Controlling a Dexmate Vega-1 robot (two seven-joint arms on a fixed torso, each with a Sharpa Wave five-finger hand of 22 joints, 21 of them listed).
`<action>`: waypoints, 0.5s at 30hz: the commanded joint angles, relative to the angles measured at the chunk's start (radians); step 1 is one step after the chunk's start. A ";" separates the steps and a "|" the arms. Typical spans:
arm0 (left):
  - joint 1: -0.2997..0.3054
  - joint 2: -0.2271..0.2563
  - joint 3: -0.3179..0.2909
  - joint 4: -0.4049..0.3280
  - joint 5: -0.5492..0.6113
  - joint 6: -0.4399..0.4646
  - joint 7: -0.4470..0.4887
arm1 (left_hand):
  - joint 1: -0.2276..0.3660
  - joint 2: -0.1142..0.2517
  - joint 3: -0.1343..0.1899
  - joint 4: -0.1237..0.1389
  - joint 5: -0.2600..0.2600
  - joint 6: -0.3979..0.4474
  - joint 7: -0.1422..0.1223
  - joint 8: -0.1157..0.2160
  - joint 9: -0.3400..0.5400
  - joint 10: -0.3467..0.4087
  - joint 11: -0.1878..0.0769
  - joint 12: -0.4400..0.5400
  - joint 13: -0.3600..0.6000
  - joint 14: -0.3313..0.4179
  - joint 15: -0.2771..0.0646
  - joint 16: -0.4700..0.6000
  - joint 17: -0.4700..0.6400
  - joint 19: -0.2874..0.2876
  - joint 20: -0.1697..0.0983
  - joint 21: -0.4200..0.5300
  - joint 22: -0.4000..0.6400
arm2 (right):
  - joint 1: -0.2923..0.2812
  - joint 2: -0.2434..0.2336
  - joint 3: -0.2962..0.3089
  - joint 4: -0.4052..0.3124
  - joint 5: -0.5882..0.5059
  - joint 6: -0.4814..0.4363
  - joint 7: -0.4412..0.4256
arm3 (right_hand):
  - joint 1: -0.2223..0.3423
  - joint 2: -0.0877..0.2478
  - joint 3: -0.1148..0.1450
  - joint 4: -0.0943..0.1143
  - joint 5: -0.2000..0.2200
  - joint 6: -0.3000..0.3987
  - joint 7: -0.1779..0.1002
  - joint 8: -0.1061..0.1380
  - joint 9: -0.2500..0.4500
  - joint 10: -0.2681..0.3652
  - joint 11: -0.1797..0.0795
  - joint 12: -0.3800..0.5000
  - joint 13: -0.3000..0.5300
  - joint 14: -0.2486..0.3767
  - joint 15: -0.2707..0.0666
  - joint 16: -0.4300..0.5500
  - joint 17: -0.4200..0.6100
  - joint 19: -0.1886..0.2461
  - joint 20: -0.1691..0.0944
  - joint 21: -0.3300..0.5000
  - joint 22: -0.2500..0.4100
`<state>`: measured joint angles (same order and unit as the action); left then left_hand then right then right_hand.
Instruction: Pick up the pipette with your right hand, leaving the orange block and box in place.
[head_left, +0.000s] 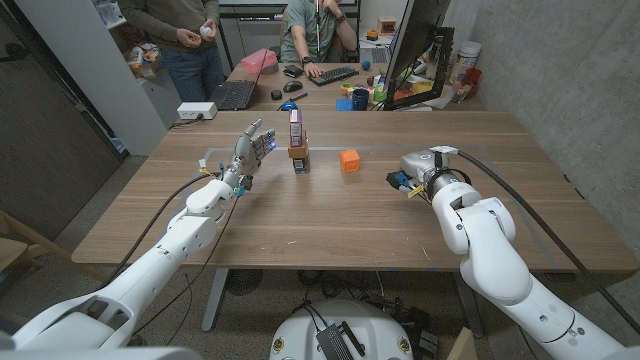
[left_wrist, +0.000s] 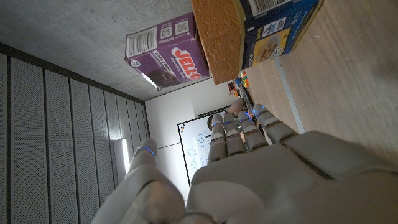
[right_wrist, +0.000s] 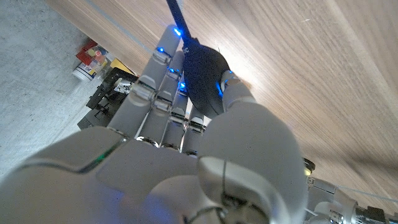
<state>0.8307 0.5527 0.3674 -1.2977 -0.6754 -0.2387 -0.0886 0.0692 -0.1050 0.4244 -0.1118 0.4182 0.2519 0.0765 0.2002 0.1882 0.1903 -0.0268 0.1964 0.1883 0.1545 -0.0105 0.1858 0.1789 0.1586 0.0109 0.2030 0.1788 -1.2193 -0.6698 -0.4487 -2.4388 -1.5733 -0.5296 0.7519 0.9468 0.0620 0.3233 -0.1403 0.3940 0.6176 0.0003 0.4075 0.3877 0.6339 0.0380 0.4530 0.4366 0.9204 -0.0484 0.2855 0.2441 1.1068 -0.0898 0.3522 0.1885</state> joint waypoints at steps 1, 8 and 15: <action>0.013 0.014 -0.006 -0.021 0.003 0.008 0.014 | 0.003 0.010 -0.004 0.002 0.007 0.007 0.006 0.005 0.005 0.000 0.002 0.006 0.005 0.001 0.003 0.006 0.006 -0.001 0.008 -0.002 0.004 | 0.020 0.026 0.085 -0.114 0.036 0.078 0.134 | -0.005 0.005 0.004 0.003 -0.002 0.001 0.000 0.004 0.006 0.008 0.002 0.003 0.006 0.013 0.000 0.007 0.005 0.002 -0.007 0.005 0.004; 0.014 0.015 -0.008 -0.026 0.002 0.009 0.016 | 0.003 0.011 -0.005 0.002 0.007 0.007 0.005 0.004 0.005 -0.002 0.002 0.005 0.005 0.000 0.003 0.006 0.006 0.000 0.008 -0.001 0.004 | 0.049 0.059 0.092 -0.148 0.005 0.125 0.187 | -0.006 0.011 0.007 0.005 -0.006 0.004 0.003 0.006 0.010 0.010 0.003 0.004 0.011 0.015 -0.001 0.007 0.008 0.001 -0.009 0.005 0.004; 0.020 0.017 -0.015 -0.036 -0.002 0.007 0.023 | 0.003 0.011 -0.006 0.002 0.007 0.007 0.005 0.005 0.005 -0.003 0.001 0.005 0.005 0.001 0.004 0.006 0.006 -0.001 0.009 -0.002 0.004 | 0.078 0.094 0.112 -0.172 -0.009 0.159 0.260 | -0.011 0.012 0.008 0.007 -0.010 0.008 0.008 0.008 0.015 0.012 0.010 0.004 0.016 0.019 -0.001 0.007 0.009 0.003 -0.013 0.007 0.004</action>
<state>0.8434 0.5654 0.3610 -1.3209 -0.6733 -0.2314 -0.0734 0.0745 -0.0998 0.4214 -0.1088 0.4182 0.2519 0.0765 0.2002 0.1882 0.1904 -0.0267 0.1964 0.1883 0.1545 -0.0105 0.1858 0.1789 0.1586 0.0109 0.2030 0.1788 -1.1807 -0.6234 -0.3709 -2.5578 -1.5621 -0.4309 0.9064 0.9384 0.0701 0.3272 -0.1363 0.3852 0.6159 0.0021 0.4112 0.3972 0.6359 0.0398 0.4530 0.4478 0.9312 -0.0484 0.2855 0.2488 1.1036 -0.0963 0.3521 0.1885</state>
